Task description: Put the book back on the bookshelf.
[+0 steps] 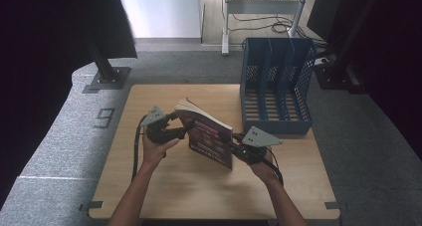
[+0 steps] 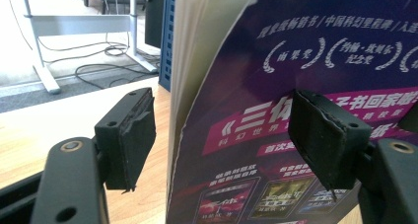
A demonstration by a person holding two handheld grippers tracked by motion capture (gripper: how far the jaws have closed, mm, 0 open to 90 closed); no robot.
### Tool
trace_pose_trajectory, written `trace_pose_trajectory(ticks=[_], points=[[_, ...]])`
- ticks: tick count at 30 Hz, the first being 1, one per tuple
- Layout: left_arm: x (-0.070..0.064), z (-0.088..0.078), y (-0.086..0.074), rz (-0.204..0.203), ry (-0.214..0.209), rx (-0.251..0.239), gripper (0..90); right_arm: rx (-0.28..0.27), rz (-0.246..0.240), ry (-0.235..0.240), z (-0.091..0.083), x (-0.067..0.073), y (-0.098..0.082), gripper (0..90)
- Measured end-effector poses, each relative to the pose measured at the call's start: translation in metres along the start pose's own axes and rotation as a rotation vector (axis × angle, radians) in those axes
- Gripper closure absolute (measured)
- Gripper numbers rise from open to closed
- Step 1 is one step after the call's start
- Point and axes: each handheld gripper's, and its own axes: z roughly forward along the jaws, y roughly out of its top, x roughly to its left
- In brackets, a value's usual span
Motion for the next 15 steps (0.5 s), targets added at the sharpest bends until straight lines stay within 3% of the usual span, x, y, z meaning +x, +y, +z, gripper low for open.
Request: trace_pose_trajectory(ticks=[5,15], points=[[-0.0025,0.0005,0.0023,0.015,-0.002,0.006,26.0,-0.006,-0.008,-0.002,0.0033,-0.0008,0.0043,80.8],[-0.0041,-0.0006,0.0032,0.001,-0.015,0.007,27.1,-0.008,0.011,0.010,0.0034,-0.0036,0.0048,78.3]])
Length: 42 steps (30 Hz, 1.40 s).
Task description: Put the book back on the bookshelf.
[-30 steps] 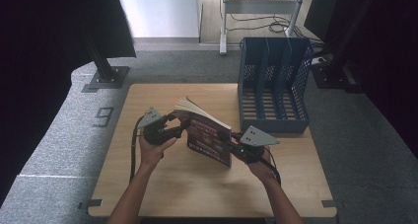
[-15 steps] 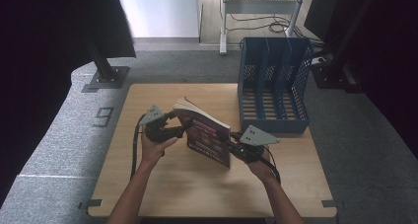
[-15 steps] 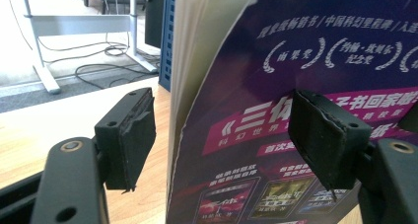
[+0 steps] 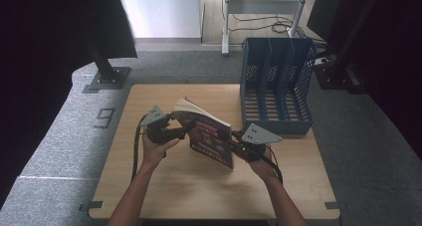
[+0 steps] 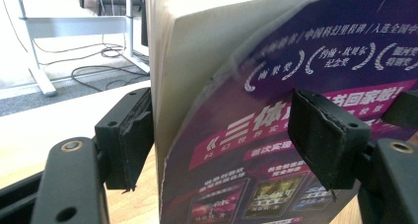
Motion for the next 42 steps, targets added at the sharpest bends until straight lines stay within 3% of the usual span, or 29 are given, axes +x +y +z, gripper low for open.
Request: trace_pose_trajectory(ticks=[2,4,9,18,35,42], points=[[-0.002,0.001,0.000,-0.005,-0.020,-0.004,28.3,-0.015,0.012,0.004,0.001,-0.001,0.001,75.9],[-0.005,0.003,0.001,0.010,-0.007,-0.001,27.6,-0.003,-0.001,-0.011,0.003,0.000,0.004,76.7],[-0.005,0.002,0.002,-0.002,-0.025,-0.009,28.3,0.013,0.004,-0.028,0.011,-0.001,0.006,75.7],[-0.005,0.000,0.002,0.001,-0.019,-0.004,28.4,0.041,0.006,-0.063,0.024,0.000,0.005,80.2],[0.001,-0.017,-0.020,0.007,0.108,0.047,28.5,0.019,0.073,-0.108,0.022,-0.005,0.008,81.4],[0.002,-0.024,-0.037,-0.014,0.126,0.090,28.3,0.005,0.082,-0.145,0.015,-0.007,0.015,81.4]])
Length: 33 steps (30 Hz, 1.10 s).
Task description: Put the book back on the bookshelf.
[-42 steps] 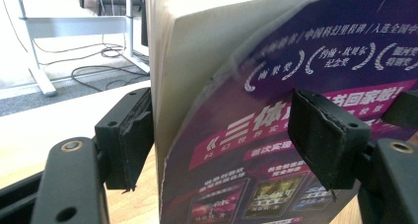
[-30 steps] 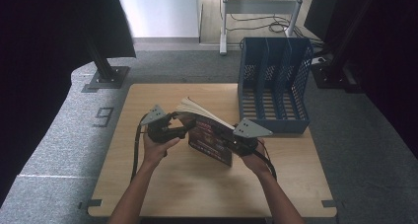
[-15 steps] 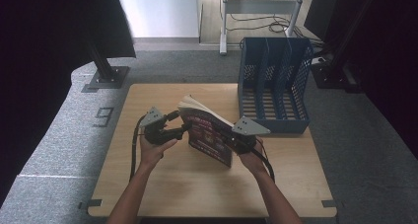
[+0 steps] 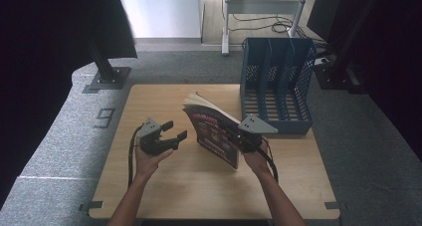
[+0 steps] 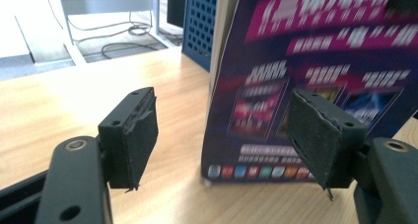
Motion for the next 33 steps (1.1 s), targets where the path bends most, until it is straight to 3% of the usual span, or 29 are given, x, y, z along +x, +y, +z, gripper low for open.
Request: trace_pose_trajectory(ticks=[5,10,33], points=[[0.002,-0.004,-0.014,-0.009,0.038,0.025,28.4,-0.017,0.025,-0.009,-0.007,-0.003,0.007,81.4],[0.003,-0.009,-0.025,-0.003,0.063,0.045,28.6,-0.025,0.017,-0.023,-0.011,-0.004,0.015,81.4],[0.004,-0.017,-0.041,-0.034,0.070,0.074,28.9,-0.091,0.019,-0.086,-0.031,-0.012,0.041,81.5]])
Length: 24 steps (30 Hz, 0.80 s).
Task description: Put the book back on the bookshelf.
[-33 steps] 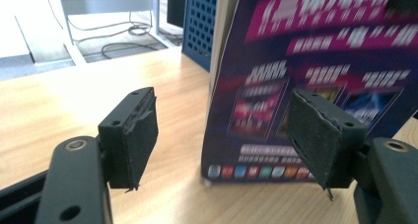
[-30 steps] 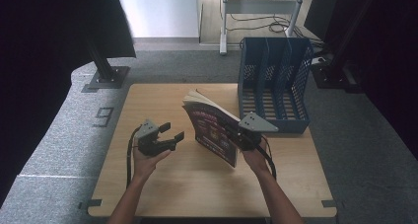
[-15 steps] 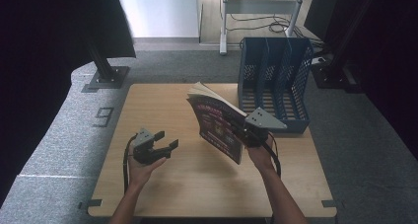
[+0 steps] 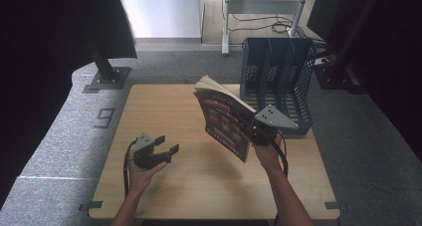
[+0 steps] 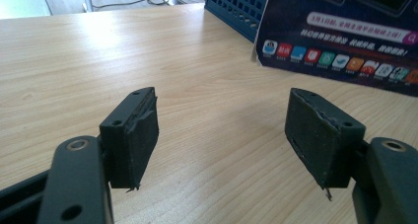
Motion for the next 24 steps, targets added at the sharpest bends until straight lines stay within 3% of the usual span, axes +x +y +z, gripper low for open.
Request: trace_pose_trajectory(ticks=[24], points=[[0.002,-0.008,-0.001,-0.008,0.004,-0.010,29.3,-0.017,0.002,-0.038,0.003,-0.007,0.023,81.5]])
